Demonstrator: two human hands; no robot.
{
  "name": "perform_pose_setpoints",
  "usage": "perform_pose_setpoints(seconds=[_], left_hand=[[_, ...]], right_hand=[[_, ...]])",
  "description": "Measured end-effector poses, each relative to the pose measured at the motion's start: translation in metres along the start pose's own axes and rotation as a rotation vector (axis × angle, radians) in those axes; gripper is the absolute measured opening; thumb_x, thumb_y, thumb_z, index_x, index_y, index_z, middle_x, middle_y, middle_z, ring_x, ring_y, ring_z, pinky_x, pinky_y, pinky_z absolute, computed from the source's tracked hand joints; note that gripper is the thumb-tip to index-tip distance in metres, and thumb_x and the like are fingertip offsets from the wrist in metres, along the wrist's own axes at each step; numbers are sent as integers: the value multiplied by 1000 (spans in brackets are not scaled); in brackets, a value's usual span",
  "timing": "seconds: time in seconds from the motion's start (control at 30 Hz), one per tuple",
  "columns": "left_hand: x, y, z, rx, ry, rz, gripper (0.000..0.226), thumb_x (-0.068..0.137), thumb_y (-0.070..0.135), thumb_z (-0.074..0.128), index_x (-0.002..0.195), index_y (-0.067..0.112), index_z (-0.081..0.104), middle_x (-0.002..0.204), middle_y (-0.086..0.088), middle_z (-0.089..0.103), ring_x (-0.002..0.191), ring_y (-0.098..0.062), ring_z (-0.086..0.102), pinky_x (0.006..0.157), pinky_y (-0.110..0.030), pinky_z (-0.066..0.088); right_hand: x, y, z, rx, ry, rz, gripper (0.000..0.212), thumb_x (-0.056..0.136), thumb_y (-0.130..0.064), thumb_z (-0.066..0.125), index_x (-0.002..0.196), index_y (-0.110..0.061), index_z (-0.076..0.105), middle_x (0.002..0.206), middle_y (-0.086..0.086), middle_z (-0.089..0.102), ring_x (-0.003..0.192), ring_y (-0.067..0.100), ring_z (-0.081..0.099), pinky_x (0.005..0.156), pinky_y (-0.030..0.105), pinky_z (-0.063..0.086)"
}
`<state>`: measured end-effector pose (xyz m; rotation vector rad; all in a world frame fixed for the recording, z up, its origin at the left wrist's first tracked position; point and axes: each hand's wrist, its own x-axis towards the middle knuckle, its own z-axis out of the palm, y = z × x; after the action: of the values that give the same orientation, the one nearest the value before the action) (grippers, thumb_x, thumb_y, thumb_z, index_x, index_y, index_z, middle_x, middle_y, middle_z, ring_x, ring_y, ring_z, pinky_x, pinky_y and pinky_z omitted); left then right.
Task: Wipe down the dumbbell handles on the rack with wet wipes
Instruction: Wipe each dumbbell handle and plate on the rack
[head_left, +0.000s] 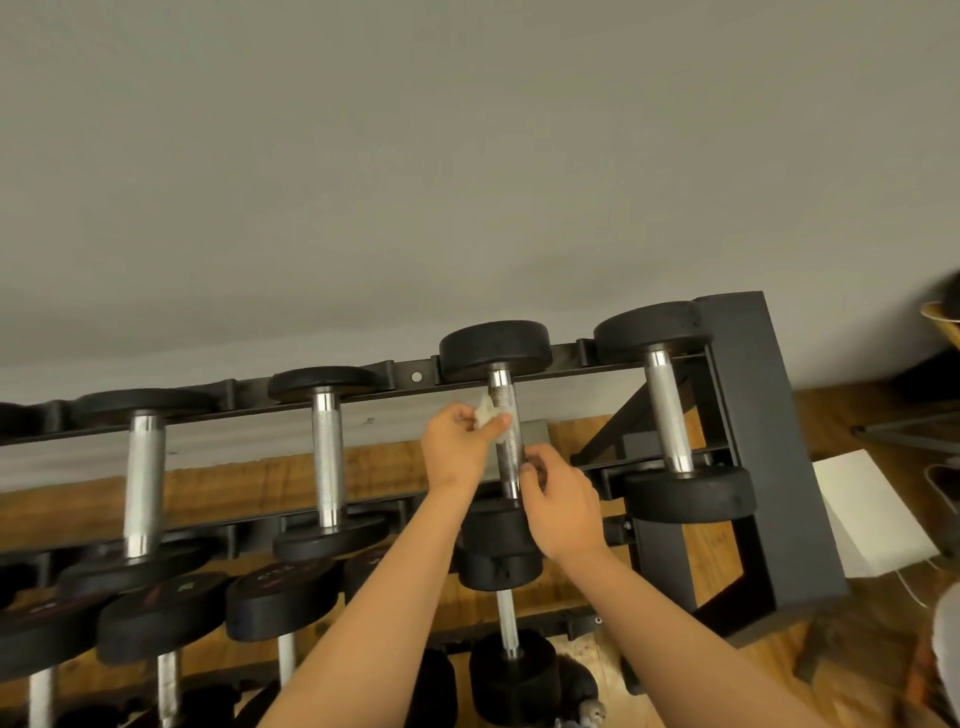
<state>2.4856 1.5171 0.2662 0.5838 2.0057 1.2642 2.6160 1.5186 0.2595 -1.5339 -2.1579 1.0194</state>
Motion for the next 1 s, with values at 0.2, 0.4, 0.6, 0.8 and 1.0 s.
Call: perform_pose_setpoints(seconds=[0.2, 0.4, 0.6, 0.8, 1.0], left_hand=[[7, 11, 2, -17, -63, -44, 27, 77, 24, 83, 89, 12, 61, 87, 6, 65, 80, -6, 61, 66, -15, 44], [-13, -11, -5, -43, -55, 21, 19, 80, 20, 80, 85, 11, 65, 83, 1, 69, 75, -6, 64, 68, -19, 47], [-15, -14, -12, 145, -186, -13, 26, 76, 28, 83, 83, 13, 64, 85, 2, 68, 77, -9, 63, 62, -15, 43], [-21, -23, -17, 258, -388, -66, 39, 67, 33, 89, 85, 20, 57, 93, -3, 69, 86, -18, 67, 80, -35, 57], [-24, -29, -23, 205, -337, -15, 32, 68, 24, 89, 76, 14, 59, 90, -4, 72, 84, -18, 69, 79, -40, 59]], right_hand=[[1, 2, 0, 5, -2, -13, 22, 99, -30, 44, 111, -21, 60, 79, -6, 65, 71, 15, 63, 69, 43, 54], [-2, 4, 1, 171, 88, -13, 35, 101, -32, 34, 126, -24, 58, 108, -11, 65, 106, 10, 57, 95, 37, 48], [-3, 4, 0, 269, 107, 49, 41, 103, -17, 34, 141, -28, 45, 120, -14, 58, 121, 13, 47, 105, 35, 38], [-2, 6, -2, 334, 72, 68, 38, 106, -21, 30, 139, -34, 43, 124, -7, 62, 111, 4, 54, 87, 16, 39], [-2, 6, -1, 345, 66, 94, 39, 106, -22, 30, 140, -35, 41, 124, -7, 63, 107, 6, 57, 93, 27, 45]])
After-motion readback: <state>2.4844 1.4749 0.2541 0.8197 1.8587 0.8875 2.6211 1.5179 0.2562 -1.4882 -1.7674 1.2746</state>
